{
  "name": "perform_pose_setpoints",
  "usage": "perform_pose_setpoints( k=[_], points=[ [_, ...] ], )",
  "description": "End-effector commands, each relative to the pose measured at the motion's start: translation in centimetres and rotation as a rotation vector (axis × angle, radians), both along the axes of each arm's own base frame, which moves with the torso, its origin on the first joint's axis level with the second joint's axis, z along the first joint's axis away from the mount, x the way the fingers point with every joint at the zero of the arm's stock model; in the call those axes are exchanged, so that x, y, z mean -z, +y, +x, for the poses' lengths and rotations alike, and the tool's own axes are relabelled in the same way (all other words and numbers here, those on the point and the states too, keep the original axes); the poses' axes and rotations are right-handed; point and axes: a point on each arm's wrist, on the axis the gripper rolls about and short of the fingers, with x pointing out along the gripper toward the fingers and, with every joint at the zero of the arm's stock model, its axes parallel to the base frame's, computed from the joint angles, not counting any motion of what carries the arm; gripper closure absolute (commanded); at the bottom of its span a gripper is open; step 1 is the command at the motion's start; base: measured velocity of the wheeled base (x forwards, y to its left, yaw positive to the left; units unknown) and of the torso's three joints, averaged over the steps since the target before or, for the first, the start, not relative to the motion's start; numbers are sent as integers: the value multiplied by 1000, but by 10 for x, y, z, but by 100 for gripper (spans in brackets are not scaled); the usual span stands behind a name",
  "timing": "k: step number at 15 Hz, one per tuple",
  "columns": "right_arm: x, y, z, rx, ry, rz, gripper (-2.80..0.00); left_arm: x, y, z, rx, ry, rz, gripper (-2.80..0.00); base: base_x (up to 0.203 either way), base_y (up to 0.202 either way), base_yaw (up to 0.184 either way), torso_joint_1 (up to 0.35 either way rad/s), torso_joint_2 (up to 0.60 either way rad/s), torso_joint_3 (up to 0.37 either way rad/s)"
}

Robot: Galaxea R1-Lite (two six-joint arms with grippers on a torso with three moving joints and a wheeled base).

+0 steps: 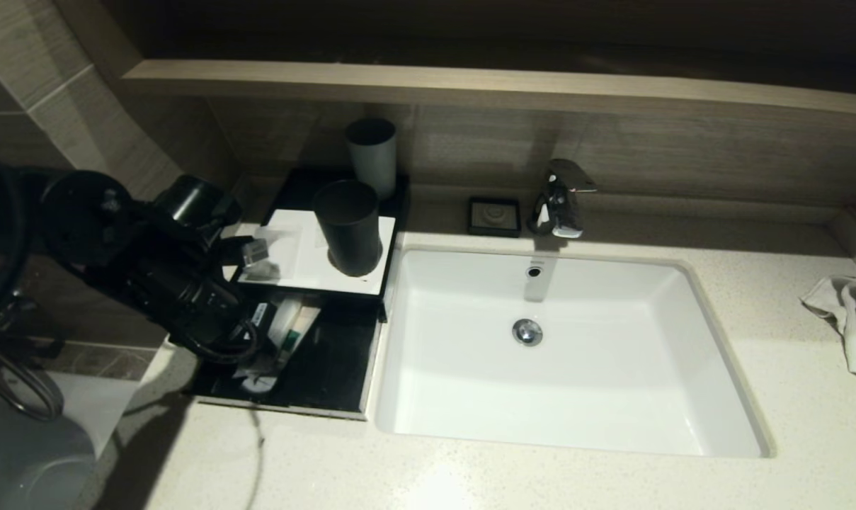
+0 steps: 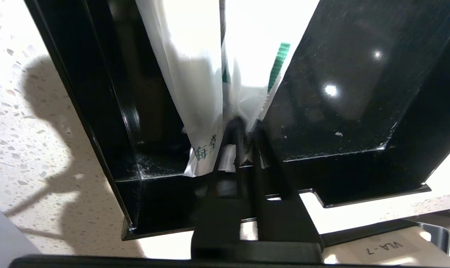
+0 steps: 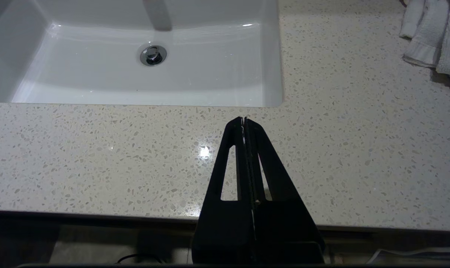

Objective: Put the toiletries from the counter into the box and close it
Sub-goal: Place the bathroom toiletry into the drawer

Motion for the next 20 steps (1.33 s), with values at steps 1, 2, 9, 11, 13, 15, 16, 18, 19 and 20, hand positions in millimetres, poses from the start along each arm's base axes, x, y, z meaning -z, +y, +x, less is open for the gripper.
perform_pose_setpoints(
  k=[1, 2, 9, 11, 13, 15, 16, 18, 19, 20],
  points=[
    [0, 0, 0, 0, 0, 0, 0, -1, 0, -1, -2, 2, -2, -280, 0, 0, 0, 0, 0, 0],
    [0, 0, 0, 0, 0, 0, 0, -2, 0, -1, -2, -1, -3, -280, 0, 0, 0, 0, 0, 0],
    [0, 0, 0, 0, 0, 0, 0, -26, 4, -20, -14, -76, -32, -280, 0, 0, 0, 0, 0, 0],
    [0, 0, 0, 0, 0, 0, 0, -34, 6, -27, -15, -103, -39, -280, 0, 0, 0, 0, 0, 0],
    [0, 0, 0, 0, 0, 0, 0, -41, 7, -32, -22, -128, -44, -280, 0, 0, 0, 0, 0, 0],
    [0, 0, 0, 0, 0, 0, 0, -44, 8, -32, -29, -145, -45, -280, 0, 0, 0, 0, 0, 0],
    [0, 0, 0, 0, 0, 0, 0, -46, 8, -31, -38, -167, -38, 0, 0, 0, 0, 0, 0, 0],
    [0, 0, 0, 0, 0, 0, 0, -51, 8, -28, -73, -210, -32, 0, 0, 0, 0, 0, 0, 0],
    [0, 0, 0, 0, 0, 0, 0, -53, 8, -27, -80, -223, -35, 0, 0, 0, 0, 0, 0, 0],
    [0, 0, 0, 0, 0, 0, 0, -55, 8, -27, -83, -233, -37, 0, 0, 0, 0, 0, 0, 0]
  ],
)
